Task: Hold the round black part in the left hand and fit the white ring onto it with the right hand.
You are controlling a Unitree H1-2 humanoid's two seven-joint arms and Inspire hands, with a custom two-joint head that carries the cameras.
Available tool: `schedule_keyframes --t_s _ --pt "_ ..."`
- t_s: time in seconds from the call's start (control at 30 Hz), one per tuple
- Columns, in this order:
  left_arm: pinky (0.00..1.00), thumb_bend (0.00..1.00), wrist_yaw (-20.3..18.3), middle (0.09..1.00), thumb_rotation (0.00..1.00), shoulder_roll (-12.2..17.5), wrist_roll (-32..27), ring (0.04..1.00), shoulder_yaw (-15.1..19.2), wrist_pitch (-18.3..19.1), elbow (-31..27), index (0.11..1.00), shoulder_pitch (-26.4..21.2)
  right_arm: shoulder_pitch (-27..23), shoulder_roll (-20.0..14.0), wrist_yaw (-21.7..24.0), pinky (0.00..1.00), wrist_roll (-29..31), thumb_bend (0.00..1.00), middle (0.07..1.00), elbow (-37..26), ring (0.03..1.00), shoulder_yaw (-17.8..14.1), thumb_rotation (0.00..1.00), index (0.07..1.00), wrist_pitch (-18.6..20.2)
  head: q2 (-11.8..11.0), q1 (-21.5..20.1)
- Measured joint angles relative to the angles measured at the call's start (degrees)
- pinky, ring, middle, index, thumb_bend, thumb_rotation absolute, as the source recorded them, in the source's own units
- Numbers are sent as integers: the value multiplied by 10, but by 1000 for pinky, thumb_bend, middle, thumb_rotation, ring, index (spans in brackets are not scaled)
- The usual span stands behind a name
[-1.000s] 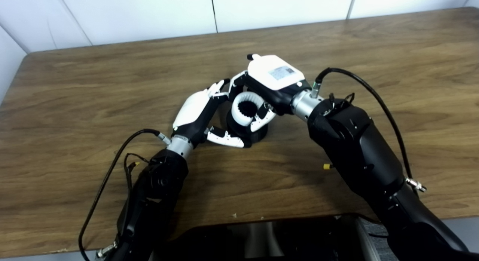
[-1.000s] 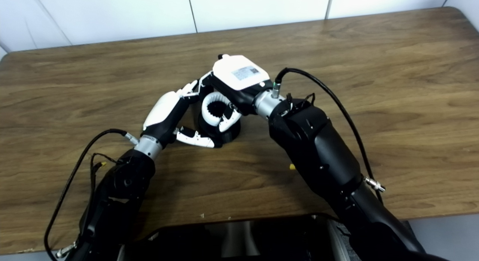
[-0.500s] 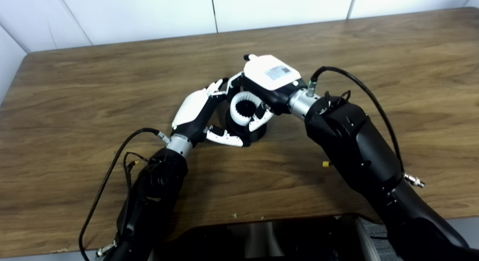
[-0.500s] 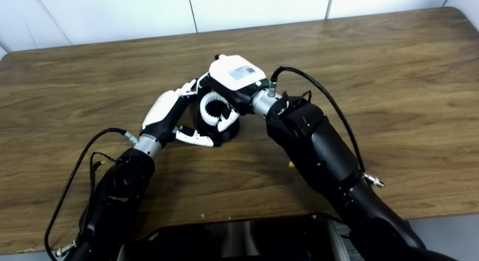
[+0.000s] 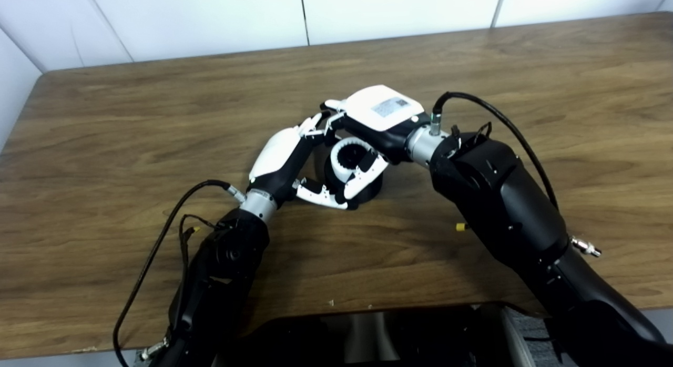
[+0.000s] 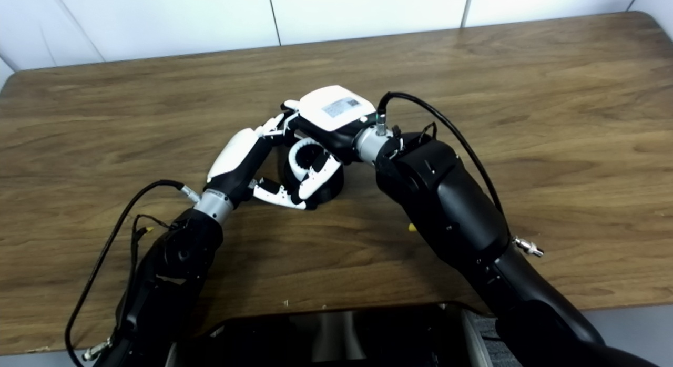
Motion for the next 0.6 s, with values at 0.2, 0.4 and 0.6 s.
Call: schedule_keyframes --t_s 0.2,0.4,0.6 --pt "1000 1000 0 1000 312 1 -3 1000 -1 0 0 619 0 10 4 -12 936 24 916 898 0 857 -25 503 854 0 -3 -2" --pt "1000 1000 1 1000 335 4 5 1000 -4 -1 -1 608 0 35 4 -45 892 54 858 878 0 833 -54 464 848 0 -6 -4" --pt "1000 1000 1 1000 330 5 6 1000 -4 -2 -1 612 0 40 -3 -53 915 72 850 875 0 831 -70 465 850 5 -2 -3"
